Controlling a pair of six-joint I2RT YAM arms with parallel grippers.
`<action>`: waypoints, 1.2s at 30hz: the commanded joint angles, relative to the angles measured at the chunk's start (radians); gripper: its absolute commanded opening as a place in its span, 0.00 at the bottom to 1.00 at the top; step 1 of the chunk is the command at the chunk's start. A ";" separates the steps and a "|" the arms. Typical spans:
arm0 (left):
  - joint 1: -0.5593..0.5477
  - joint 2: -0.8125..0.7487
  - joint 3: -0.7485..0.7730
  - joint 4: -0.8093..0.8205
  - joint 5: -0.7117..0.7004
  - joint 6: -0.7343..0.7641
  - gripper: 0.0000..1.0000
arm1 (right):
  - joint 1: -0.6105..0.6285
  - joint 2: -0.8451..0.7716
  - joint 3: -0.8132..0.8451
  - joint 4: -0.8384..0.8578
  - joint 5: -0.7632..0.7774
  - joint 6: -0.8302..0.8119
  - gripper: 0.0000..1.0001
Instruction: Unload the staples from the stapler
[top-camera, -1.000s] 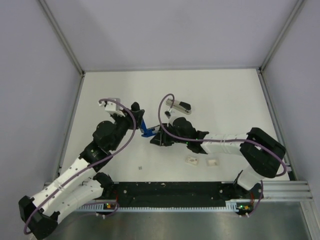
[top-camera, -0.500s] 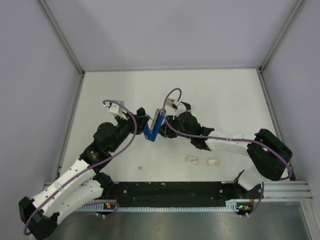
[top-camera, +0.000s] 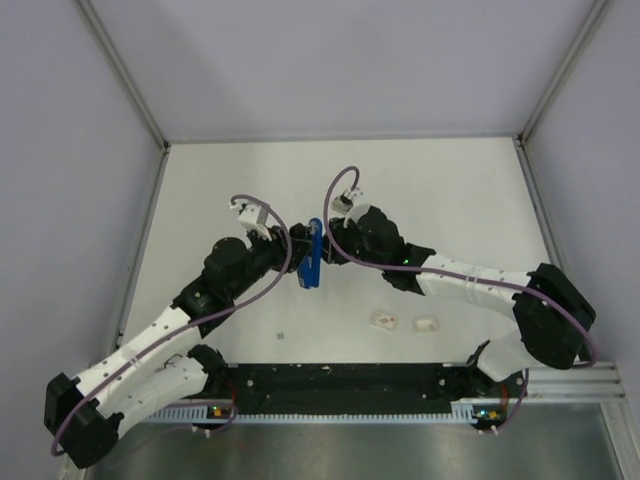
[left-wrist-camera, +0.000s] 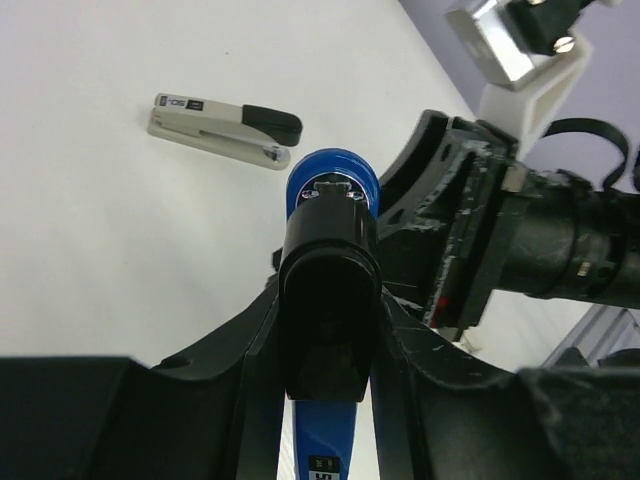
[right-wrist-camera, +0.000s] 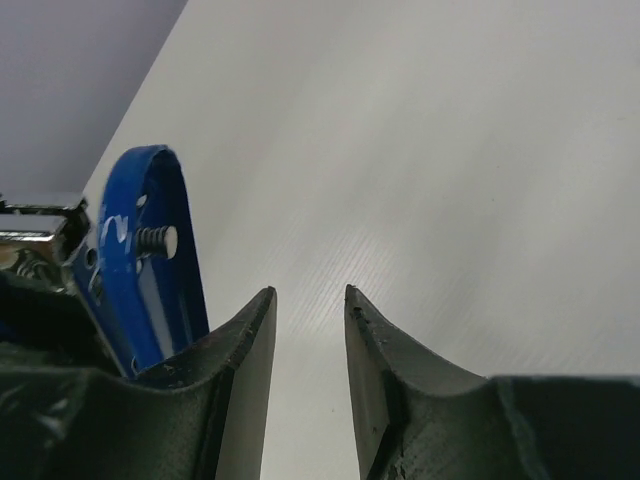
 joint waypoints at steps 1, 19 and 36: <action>-0.001 0.034 0.058 0.049 -0.116 0.080 0.00 | 0.000 -0.060 0.052 -0.079 0.063 -0.057 0.35; 0.250 0.717 0.597 -0.311 -0.212 0.378 0.00 | -0.003 -0.390 -0.161 -0.281 0.075 -0.014 0.42; 0.492 1.162 0.996 -0.510 -0.140 0.401 0.07 | -0.003 -0.543 -0.261 -0.305 0.006 -0.018 0.45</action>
